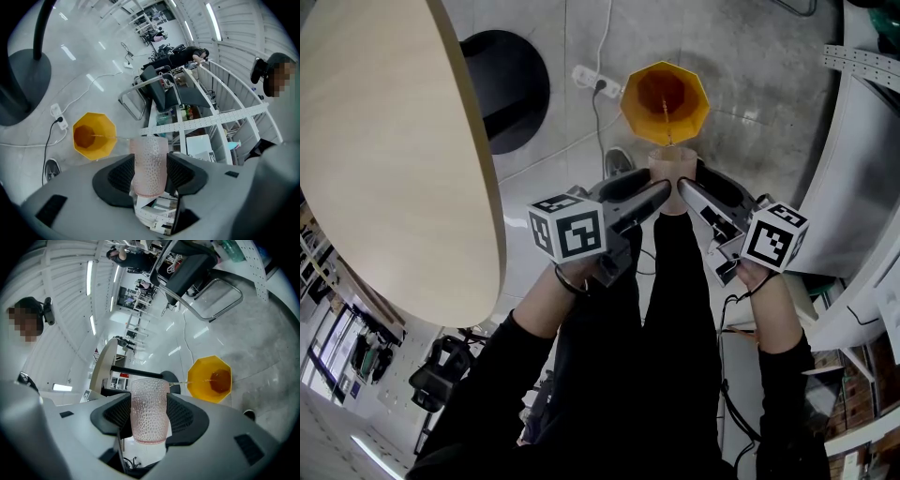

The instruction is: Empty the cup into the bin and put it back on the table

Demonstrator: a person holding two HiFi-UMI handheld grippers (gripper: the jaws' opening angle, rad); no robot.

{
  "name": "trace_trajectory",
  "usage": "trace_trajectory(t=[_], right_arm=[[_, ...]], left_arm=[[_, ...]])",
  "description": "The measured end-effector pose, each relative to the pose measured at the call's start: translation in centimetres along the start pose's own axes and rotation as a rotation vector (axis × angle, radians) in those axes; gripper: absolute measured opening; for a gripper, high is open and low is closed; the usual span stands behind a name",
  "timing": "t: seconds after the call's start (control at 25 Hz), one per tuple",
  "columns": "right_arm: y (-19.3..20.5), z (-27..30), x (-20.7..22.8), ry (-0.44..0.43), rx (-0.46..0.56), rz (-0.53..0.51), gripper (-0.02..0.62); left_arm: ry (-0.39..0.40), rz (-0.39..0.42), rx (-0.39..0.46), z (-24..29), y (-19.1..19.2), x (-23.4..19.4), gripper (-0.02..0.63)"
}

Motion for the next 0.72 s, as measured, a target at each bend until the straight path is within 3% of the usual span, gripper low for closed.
trace_trajectory(t=[0.72], right_arm=[[-0.8, -0.7, -0.8, 0.092, -0.028, 0.143, 0.244]], left_arm=[[-0.048, -0.168, -0.037, 0.0, -0.6, 1.4, 0.229]])
Point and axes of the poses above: the fingertips, and each gripper's own axes: z forward along the fingers, x to its right, y out of its underside, the point moved 1 cm from there along -z, backward along the fingers, and after that the axes turned 6 degrees about z, right-handed, at the moved point
